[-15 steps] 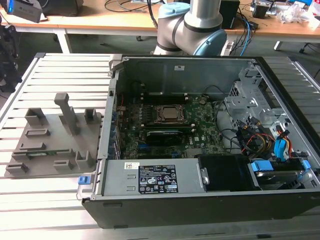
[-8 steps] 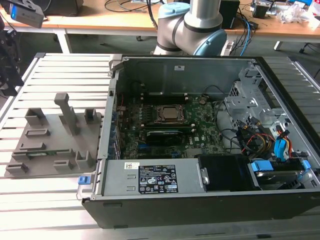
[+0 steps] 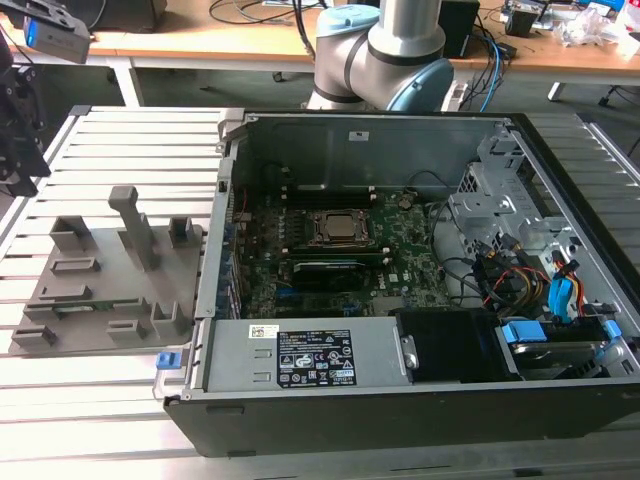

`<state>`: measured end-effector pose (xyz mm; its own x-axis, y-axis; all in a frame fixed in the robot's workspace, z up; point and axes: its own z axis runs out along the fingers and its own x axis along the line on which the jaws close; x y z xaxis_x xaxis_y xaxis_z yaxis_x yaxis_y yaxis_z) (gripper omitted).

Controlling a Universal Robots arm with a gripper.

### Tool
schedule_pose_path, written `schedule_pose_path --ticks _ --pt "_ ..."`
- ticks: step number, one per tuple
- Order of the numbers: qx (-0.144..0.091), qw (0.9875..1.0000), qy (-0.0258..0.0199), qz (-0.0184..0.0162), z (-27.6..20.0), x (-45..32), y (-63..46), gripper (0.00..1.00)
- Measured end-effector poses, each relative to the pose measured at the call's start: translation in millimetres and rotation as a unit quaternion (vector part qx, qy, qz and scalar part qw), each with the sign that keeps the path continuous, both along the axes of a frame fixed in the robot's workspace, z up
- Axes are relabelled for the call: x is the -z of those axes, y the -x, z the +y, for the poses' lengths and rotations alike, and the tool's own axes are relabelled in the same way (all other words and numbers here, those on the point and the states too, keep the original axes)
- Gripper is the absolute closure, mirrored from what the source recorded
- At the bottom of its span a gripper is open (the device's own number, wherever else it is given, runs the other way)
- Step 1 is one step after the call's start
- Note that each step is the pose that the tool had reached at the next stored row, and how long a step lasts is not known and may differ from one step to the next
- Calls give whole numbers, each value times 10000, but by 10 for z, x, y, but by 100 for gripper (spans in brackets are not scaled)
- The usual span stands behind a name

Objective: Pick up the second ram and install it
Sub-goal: 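Pick up the second ram and move it above second insertion slot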

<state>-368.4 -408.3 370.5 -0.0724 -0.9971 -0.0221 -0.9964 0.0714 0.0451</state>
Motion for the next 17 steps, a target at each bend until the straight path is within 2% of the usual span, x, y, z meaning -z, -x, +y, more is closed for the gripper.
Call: schedule_pose_path --ticks 17 --pt "0 10000 0 0 -1 128 0 64"
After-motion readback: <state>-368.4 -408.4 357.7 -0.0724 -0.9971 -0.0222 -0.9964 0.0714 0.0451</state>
